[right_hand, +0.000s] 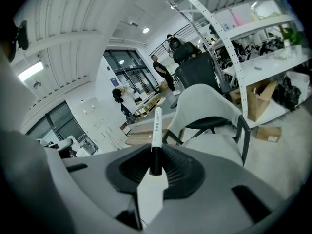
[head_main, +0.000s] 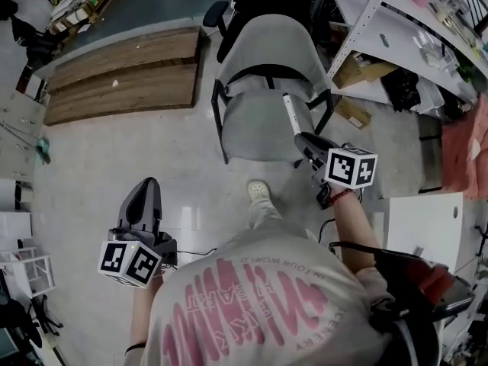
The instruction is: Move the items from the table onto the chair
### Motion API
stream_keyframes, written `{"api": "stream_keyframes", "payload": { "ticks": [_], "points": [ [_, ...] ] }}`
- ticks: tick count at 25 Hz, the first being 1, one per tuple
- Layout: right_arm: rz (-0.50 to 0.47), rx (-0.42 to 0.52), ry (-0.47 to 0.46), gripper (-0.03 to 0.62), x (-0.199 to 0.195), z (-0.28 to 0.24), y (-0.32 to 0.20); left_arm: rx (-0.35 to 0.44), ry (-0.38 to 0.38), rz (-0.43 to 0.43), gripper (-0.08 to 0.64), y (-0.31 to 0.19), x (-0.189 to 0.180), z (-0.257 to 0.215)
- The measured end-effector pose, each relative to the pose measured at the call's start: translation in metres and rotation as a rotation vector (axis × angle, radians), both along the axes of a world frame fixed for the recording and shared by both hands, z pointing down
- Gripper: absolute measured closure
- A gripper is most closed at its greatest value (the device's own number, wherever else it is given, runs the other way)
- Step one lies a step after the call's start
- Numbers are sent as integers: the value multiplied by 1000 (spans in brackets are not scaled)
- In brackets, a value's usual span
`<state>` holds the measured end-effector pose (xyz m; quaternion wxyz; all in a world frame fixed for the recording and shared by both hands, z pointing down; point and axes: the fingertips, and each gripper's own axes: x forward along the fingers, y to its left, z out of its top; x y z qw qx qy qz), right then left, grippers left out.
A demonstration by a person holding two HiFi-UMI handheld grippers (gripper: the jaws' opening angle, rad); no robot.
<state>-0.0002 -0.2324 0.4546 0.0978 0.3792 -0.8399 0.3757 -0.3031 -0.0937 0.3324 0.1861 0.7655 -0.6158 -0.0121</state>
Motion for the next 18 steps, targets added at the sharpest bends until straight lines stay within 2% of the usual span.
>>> {"api": "stream_keyframes", "payload": {
  "ticks": [8,18],
  "points": [
    [-64,-150,117,514,2,80,-81,-109,-97,-44,551,-82,8,1],
    [-84,-399,225,514,4,197,-137,-232,-14,-149,551,-159,-1,49]
  ]
}}
